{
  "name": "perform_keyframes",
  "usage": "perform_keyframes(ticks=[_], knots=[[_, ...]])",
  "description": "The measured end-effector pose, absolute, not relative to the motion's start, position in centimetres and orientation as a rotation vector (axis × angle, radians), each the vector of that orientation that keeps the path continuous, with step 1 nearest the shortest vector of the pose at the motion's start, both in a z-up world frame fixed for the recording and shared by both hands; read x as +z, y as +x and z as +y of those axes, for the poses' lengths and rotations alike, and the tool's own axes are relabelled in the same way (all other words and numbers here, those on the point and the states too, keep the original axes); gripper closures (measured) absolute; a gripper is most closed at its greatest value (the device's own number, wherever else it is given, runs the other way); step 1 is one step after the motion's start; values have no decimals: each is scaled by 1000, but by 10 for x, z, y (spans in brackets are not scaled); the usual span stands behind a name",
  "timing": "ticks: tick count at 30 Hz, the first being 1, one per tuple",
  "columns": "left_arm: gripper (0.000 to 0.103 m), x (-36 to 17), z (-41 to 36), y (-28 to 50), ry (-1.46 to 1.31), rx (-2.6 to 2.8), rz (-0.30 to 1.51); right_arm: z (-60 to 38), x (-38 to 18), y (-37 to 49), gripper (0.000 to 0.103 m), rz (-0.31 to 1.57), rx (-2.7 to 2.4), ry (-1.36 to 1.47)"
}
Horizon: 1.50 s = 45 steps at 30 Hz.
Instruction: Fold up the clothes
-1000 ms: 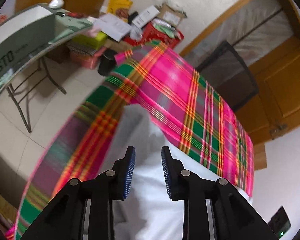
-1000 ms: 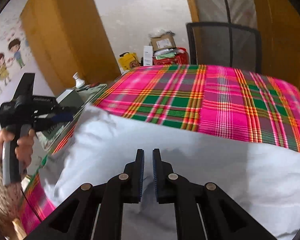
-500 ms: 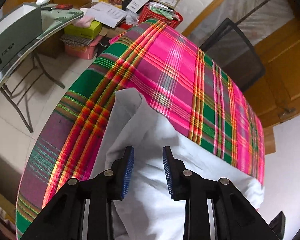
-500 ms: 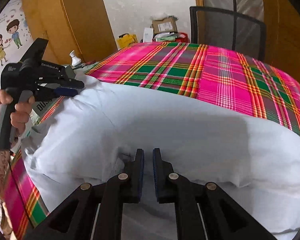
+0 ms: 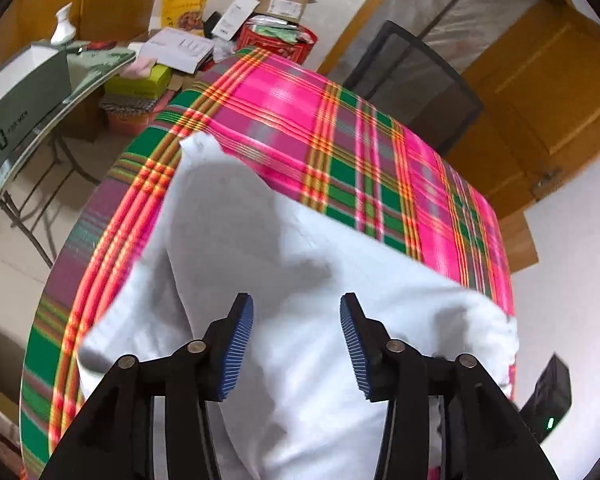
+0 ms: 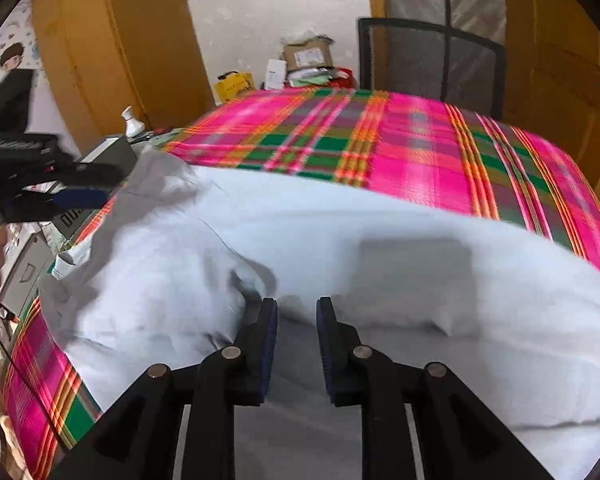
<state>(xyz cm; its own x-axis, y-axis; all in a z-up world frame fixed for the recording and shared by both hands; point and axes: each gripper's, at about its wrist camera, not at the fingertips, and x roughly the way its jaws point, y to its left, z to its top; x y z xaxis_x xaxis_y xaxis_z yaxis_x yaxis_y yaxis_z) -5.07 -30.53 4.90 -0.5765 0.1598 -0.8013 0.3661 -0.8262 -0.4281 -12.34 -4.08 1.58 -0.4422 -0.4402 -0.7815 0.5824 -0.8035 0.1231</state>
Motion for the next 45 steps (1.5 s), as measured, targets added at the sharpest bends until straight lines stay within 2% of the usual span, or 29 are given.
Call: perform_keyframes(ticks=[5, 9, 13, 21, 25, 27, 34, 42, 43, 44, 45], knots=[[47, 57, -268, -28, 1414, -2614, 858, 8, 37, -109, 82, 131, -2355, 1078], [46, 55, -246, -25, 1433, -2646, 865, 67, 41, -108, 82, 67, -2486, 1095], [45, 50, -220, -37, 1468, -2679, 874, 144, 34, -109, 82, -80, -2621, 1161], [43, 38, -174, -81, 1548, -2701, 887, 244, 35, -138, 82, -186, -2752, 1193], [43, 32, -160, -96, 1568, -2687, 854, 258, 32, -171, 74, -265, -2719, 1199], [43, 35, -158, -100, 1550, -2701, 811, 261, 30, -187, 74, -275, -2698, 1196], [43, 30, -160, -121, 1490, -2697, 809, 268, 19, -242, 70, -387, -2582, 1218], [43, 9, -164, -132, 1508, -2636, 832, 266, -5, -271, 70, -461, -2503, 1265], [43, 9, -164, -132, 1494, -2645, 826, 266, -6, -272, 73, -464, -2497, 1262], [43, 9, -163, -133, 1501, -2644, 819, 266, -8, -272, 91, -467, -2491, 1259], [43, 8, -163, -132, 1497, -2644, 826, 266, -9, -272, 100, -469, -2484, 1257]])
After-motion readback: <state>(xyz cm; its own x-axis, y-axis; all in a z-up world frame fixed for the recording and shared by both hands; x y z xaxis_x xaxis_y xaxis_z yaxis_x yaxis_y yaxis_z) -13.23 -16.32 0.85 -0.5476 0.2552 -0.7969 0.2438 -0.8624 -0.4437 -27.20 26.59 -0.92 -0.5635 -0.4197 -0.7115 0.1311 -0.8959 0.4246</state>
